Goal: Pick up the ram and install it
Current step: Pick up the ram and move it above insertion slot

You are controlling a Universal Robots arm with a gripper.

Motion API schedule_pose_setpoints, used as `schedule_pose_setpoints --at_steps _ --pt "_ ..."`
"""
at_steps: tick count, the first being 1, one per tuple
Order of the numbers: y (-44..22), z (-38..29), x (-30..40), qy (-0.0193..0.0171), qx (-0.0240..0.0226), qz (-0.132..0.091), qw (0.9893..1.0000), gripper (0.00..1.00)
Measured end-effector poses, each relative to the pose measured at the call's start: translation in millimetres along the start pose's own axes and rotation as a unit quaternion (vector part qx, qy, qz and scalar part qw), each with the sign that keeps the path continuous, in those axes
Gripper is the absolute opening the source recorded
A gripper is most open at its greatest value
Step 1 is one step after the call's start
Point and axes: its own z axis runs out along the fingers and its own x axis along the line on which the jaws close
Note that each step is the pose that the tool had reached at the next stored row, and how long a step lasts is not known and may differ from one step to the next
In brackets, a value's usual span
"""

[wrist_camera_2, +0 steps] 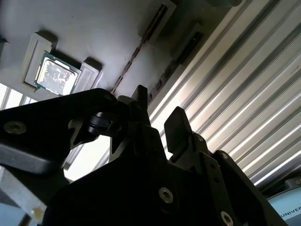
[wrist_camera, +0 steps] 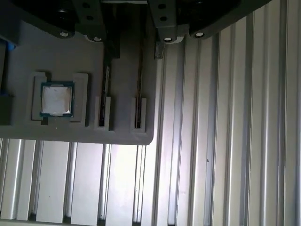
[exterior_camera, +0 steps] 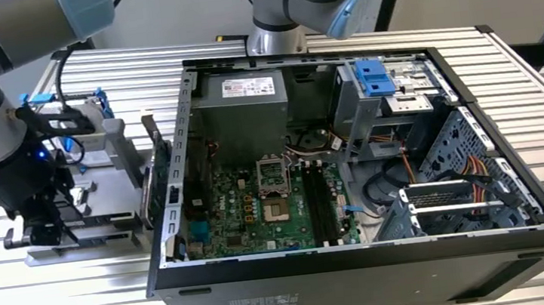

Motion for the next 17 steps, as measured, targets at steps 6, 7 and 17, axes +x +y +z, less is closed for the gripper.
schedule_pose_setpoints --at_steps 6,7,17 --pt "2.0 7.0 -0.1 0.0016 0.0001 -0.001 1.0000 1.00" --pt "2.2 8.3 -0.1 0.0019 0.0001 -0.001 1.0000 1.00" --pt "4.0 19.6 -0.1 0.0030 0.0000 -0.008 1.0000 1.00"
